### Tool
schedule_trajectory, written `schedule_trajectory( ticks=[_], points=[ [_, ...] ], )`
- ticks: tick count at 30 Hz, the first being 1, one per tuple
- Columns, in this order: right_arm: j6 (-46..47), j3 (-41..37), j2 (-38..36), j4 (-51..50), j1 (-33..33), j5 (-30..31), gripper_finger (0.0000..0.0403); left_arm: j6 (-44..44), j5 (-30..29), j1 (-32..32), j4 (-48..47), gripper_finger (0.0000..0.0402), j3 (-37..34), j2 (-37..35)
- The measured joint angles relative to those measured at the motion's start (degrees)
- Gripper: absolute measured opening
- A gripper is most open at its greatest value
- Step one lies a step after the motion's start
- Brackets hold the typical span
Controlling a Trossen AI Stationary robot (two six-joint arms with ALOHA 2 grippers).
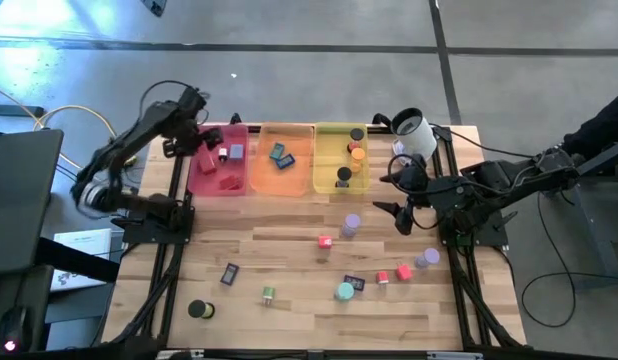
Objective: Pick & Place Office items
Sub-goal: Put the bottom violet hourglass into the yellow bin
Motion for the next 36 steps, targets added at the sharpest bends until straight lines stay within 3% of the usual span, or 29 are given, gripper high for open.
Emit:
schedule_trajectory(
  ticks=[10,14,18,26,30,36],
  points=[
    [12.23,0.01,0.0,-9.49,-0.11,-17.75,0.0295,-4.32,10.68,-11.82,5.04,0.0268,1.34,-25.39],
    [17.09,0.02,0.0,-14.8,-0.09,-23.57,0.0295,-9.21,10.27,-18.91,8.26,0.0268,1.34,-32.7],
    [24.78,0.01,0.18,-20.12,0.11,-25.35,0.0295,-13.53,8.11,-25.61,11.32,0.0268,1.37,-36.82],
    [48.22,0.02,1.59,-39.27,0.13,-26.96,0.0295,-12.17,2.1,-39.4,15.25,0.0268,1.37,-35.62],
    [53.21,-0.25,3.21,-39.7,2.01,-30.09,0.0295,-5.57,-4.53,-47.01,18.42,0.0268,1.37,-32.05],
    [63.35,-2.24,6.51,-39.65,7.06,-32.48,0.0295,7.06,-7.47,-57.03,23.31,0.0268,1.37,-25.12]
  ],
)
